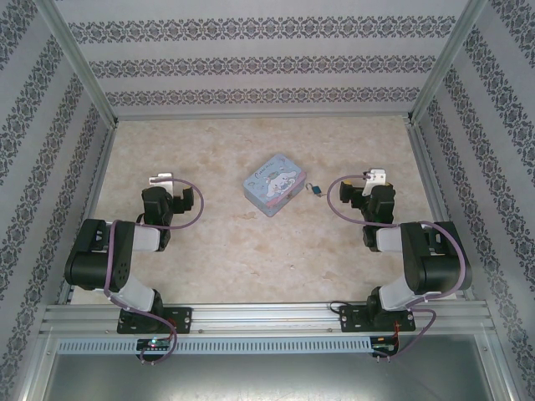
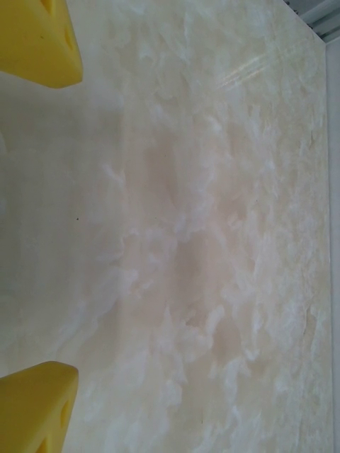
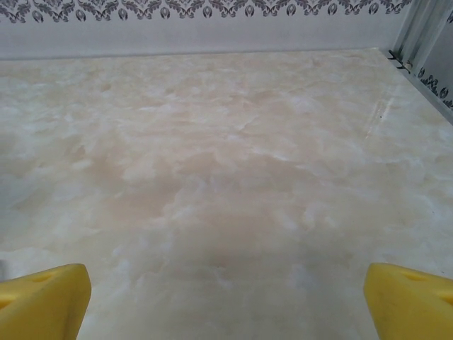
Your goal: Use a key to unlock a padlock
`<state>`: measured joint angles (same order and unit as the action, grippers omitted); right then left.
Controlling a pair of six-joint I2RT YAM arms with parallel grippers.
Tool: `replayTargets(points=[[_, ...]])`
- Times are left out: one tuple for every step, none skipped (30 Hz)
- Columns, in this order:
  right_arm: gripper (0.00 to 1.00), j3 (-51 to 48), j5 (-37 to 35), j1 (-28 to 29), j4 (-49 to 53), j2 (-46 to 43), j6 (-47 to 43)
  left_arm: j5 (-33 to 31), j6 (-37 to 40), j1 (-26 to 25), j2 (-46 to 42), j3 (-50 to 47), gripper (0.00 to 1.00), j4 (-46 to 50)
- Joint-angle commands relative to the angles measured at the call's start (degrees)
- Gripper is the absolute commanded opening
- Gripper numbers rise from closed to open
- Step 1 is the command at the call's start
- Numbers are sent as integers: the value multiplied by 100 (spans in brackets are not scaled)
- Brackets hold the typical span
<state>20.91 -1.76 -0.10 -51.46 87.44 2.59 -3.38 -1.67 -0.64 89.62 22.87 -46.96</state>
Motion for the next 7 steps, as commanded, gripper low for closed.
replayTargets(points=[[98, 149, 168, 49, 0, -39, -80, 58, 35, 55, 2, 68, 100, -112], [98, 161, 222, 8, 13, -33, -45, 56, 44, 47, 1, 56, 100, -111], [98, 162, 317, -28, 13, -29, -21, 56, 43, 47, 1, 59, 100, -119], [98, 153, 319, -26, 7, -39, -29, 56, 44, 47, -6, 51, 100, -127], [98, 135, 314, -25, -11, -35, -35, 61, 43, 47, -15, 42, 100, -136], [98, 113, 308, -18, -57, -53, -44, 64, 44, 47, -15, 41, 100, -137], [98, 98, 291, -9, -45, -81, -60, 62, 44, 47, -16, 41, 100, -137]])
